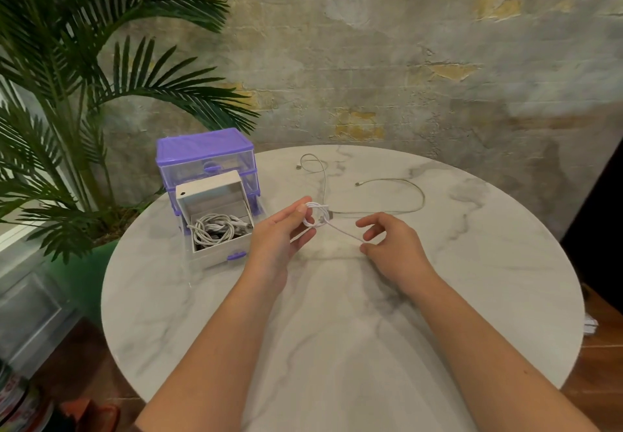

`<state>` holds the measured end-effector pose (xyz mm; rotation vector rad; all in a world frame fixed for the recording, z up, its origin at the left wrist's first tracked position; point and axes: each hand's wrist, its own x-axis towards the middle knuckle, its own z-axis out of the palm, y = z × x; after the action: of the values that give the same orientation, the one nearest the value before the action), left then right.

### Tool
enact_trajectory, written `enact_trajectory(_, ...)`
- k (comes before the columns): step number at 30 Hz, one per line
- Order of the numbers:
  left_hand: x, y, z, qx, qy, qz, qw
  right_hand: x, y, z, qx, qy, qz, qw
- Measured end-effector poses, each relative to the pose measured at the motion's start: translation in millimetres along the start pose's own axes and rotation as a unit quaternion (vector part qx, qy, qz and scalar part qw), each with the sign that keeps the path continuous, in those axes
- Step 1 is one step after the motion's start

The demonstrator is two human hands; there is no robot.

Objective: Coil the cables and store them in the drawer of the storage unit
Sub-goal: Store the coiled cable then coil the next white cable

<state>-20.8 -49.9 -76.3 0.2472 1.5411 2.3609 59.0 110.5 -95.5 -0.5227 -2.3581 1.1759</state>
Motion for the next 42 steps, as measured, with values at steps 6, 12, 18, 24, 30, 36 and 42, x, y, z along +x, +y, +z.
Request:
enact_trajectory(6, 1.3, 0.6, 0.3, -0.062, -0.003, -0.013, 0.998, -1.6, -1.0, -4.0, -0.093, -0.003, 0.011, 0.996)
enact_trajectory(12, 4.1, -5.1, 3.5, -0.012, -0.022, 0.011, 1.0, -4.9, -7.1, 2.4, -0.126, -0.071, -0.025, 0.989)
enact_trajectory(18, -6.2, -8.4, 11.4, -0.014, -0.061, -0.01, 0.998, -7.8, -14.4, 12.5, -0.038, -0.028, -0.064, 0.997)
enact_trajectory(24, -6.9, -5.7, 11.3, -0.018, -0.047, -0.042, 0.998, -9.4, -15.8, 9.8, 0.053, -0.017, -0.044, 0.997)
enact_trajectory(30, -5.5, -9.7, 12.8, 0.023, -0.004, -0.02, 1.0, -7.6, -13.8, 9.9, 0.012, 0.03, -0.05, 0.998)
enact_trajectory(36, -7.0, -9.4, 11.2, 0.118, -0.03, -0.036, 0.992, -8.0, -11.1, 2.6, -0.04, 0.112, -0.114, 0.986)
enact_trajectory(42, -8.6, -11.1, 11.5, 0.197, -0.023, -0.012, 0.98, -8.1, -12.3, 5.9, -0.049, 0.122, -0.164, 0.978)
